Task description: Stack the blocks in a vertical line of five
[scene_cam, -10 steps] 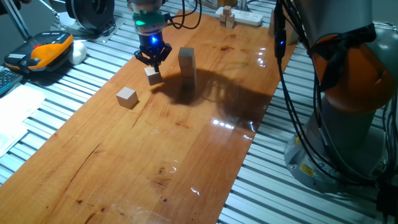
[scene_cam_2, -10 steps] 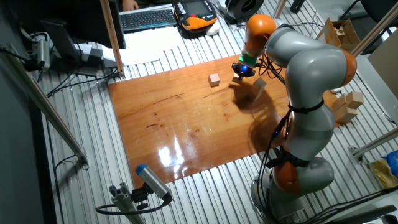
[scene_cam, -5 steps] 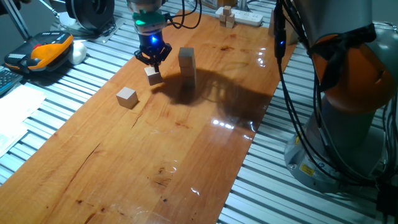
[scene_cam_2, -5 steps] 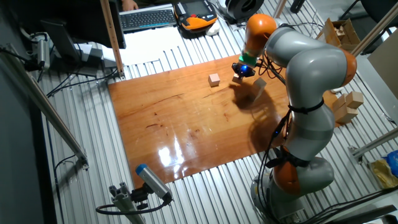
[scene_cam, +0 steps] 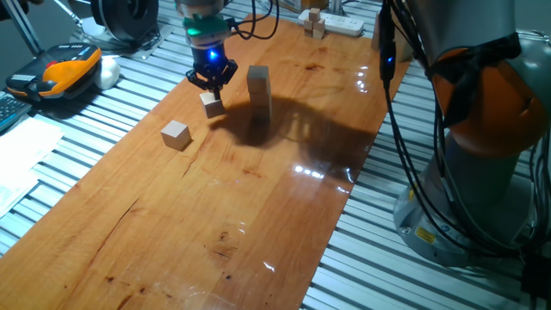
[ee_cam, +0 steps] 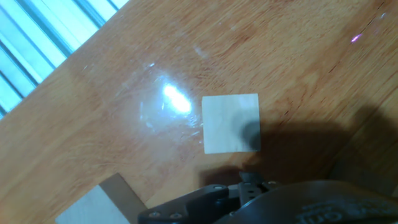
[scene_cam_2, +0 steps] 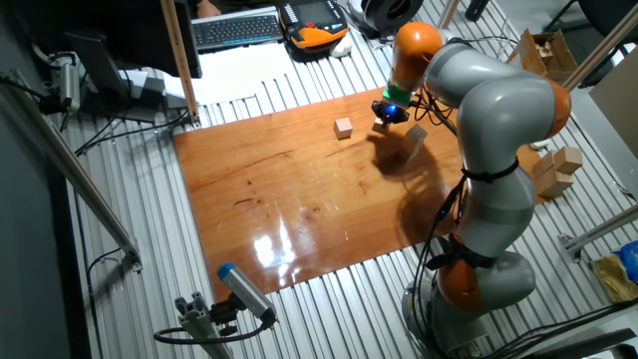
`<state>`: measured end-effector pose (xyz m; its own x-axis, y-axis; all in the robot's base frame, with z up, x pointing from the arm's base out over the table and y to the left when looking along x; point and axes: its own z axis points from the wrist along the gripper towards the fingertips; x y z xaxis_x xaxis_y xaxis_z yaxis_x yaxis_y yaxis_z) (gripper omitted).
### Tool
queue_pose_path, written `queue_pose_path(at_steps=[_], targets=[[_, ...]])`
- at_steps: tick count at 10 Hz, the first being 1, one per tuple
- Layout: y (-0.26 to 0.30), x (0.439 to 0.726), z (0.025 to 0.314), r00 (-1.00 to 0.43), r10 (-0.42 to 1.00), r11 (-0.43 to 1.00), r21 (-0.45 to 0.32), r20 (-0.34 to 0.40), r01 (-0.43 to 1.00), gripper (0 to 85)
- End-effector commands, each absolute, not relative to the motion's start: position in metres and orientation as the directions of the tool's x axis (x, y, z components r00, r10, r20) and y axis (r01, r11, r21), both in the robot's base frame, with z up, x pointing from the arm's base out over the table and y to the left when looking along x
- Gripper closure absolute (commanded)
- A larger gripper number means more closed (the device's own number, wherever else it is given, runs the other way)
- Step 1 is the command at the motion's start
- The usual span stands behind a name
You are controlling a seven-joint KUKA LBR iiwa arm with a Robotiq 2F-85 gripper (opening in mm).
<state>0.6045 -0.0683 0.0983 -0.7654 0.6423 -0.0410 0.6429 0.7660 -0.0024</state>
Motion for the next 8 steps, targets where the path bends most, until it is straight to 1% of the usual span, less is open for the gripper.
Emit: queue_pose_path(at_steps=[1,2,4,7,8], targets=[[-0.0688,0.6045,0.0984,-0.765,0.643,0.765,-0.009,-0.041,0.644,85.0],[-0.0688,0.6045,0.0984,-0.770,0.637,0.770,-0.014,-0.044,0.638,85.0],[-0.0688,0.6045,0.0984,-0.797,0.603,0.797,0.017,-0.036,0.603,85.0],[-0.0688,0.6045,0.0984,-0.827,0.559,0.828,-0.007,-0.060,0.561,85.0],[-0.0688,0.6045,0.0984,-0.831,0.553,0.833,0.010,-0.054,0.553,85.0]])
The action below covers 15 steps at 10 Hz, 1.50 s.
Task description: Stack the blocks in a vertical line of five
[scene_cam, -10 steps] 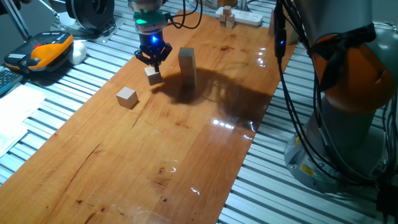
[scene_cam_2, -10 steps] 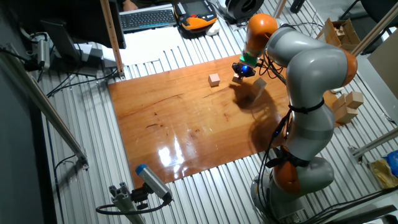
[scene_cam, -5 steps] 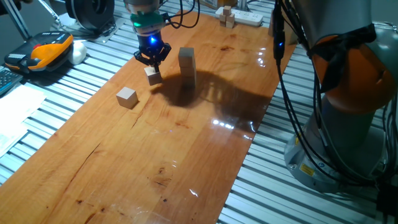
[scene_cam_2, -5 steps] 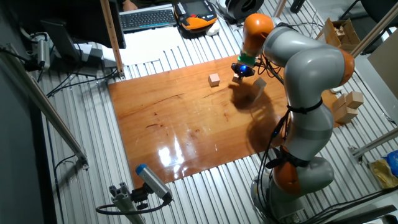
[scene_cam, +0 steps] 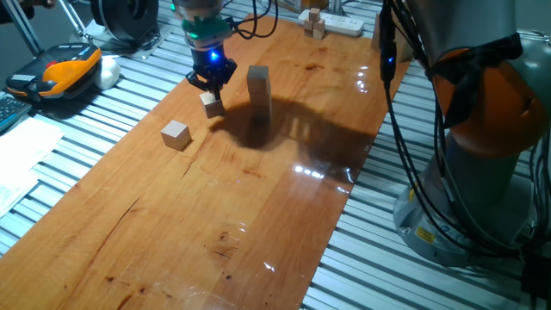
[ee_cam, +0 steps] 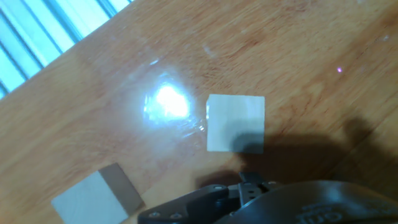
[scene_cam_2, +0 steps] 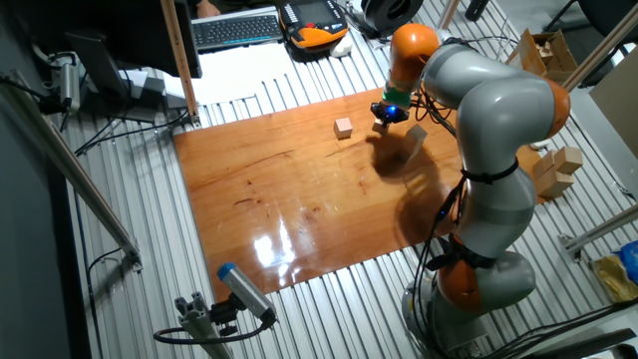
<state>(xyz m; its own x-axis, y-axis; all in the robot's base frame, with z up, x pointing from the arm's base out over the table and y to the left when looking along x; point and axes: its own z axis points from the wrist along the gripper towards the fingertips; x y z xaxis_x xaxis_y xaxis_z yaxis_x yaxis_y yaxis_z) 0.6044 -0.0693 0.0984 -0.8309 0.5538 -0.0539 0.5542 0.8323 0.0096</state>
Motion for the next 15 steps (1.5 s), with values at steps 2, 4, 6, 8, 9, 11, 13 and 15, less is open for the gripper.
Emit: queue_pose_path(at_steps=[2,4,6,8,9,11,13,15], targets=[[-0.069,0.605,0.098,-0.833,0.552,0.834,0.015,-0.046,0.552,85.0],[-0.069,0.605,0.098,-0.834,0.551,0.834,0.029,-0.028,0.550,85.0],[-0.069,0.605,0.098,-0.833,0.552,0.834,0.030,-0.026,0.552,85.0],[-0.072,0.612,0.107,-0.834,0.551,0.834,0.035,-0.020,0.550,85.0],[-0.073,0.615,0.110,-0.834,0.551,0.834,0.026,-0.024,0.551,85.0],[-0.077,0.622,0.107,-0.836,0.547,0.837,0.016,-0.030,0.547,85.0],[-0.087,0.637,0.109,-0.837,0.546,0.838,0.027,-0.022,0.545,85.0],[-0.085,0.650,0.113,-0.830,0.556,0.831,0.010,-0.033,0.556,85.0]])
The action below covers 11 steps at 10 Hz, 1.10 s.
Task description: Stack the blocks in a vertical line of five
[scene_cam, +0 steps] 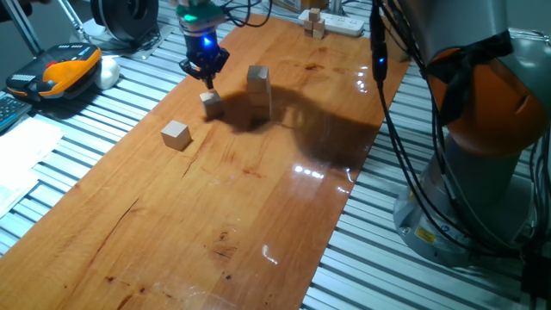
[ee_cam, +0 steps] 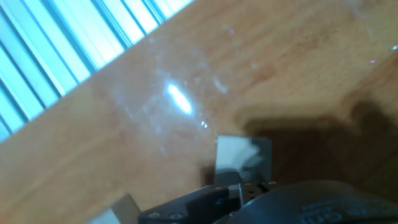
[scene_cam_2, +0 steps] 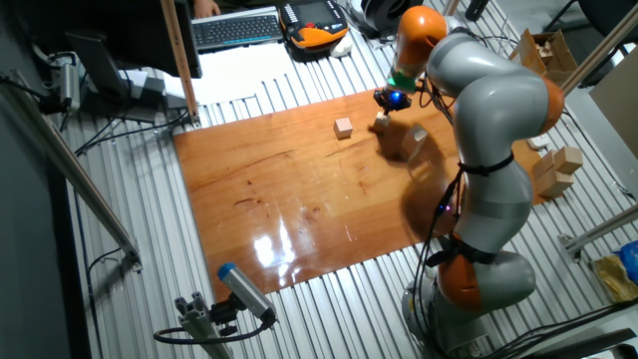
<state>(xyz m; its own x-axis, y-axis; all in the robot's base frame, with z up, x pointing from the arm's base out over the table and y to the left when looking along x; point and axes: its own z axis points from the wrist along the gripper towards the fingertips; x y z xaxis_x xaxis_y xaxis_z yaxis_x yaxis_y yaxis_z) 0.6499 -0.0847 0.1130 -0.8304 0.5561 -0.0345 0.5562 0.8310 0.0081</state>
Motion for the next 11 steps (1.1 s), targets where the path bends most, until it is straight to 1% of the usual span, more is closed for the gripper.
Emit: queue_pose_path(at_steps=[1,3,5,6,8,10,11], targets=[[-0.084,0.650,0.113,-0.830,0.557,0.830,0.007,-0.035,0.557,85.0],[-0.086,0.650,0.110,-0.832,0.553,0.833,0.007,-0.048,0.554,85.0],[-0.090,0.652,0.105,-0.846,0.531,0.847,0.024,-0.052,0.531,85.0],[-0.090,0.652,0.104,-0.836,0.547,0.837,0.027,-0.055,0.546,85.0],[-0.087,0.650,0.102,-0.814,0.578,0.816,0.036,-0.051,0.577,51.0],[-0.084,0.650,0.100,-0.780,0.622,0.783,0.026,-0.072,0.622,51.0],[-0.084,0.650,0.099,-0.751,0.656,0.754,0.024,-0.076,0.656,34.0]])
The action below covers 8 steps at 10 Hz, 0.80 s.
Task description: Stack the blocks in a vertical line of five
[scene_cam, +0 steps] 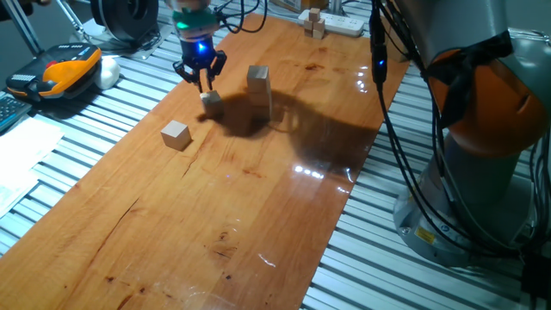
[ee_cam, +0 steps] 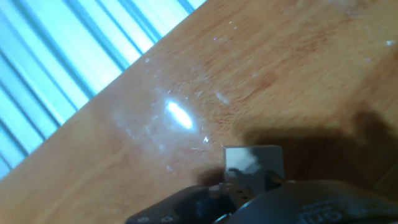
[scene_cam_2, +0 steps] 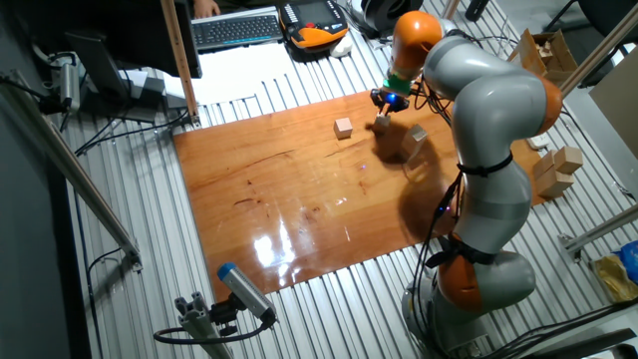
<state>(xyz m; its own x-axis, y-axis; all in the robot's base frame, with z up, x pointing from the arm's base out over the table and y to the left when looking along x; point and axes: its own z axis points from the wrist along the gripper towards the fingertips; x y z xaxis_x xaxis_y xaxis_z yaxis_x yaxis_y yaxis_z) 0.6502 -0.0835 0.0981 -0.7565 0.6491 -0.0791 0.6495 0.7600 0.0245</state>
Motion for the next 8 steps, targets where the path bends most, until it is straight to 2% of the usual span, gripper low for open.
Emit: queue_pose_path(at_steps=[1,8], targets=[[-0.083,0.650,0.097,-0.729,0.679,0.733,0.027,-0.082,0.679,17.0],[-0.091,0.650,0.083,-0.714,0.696,0.717,0.038,-0.073,0.696,17.0]])
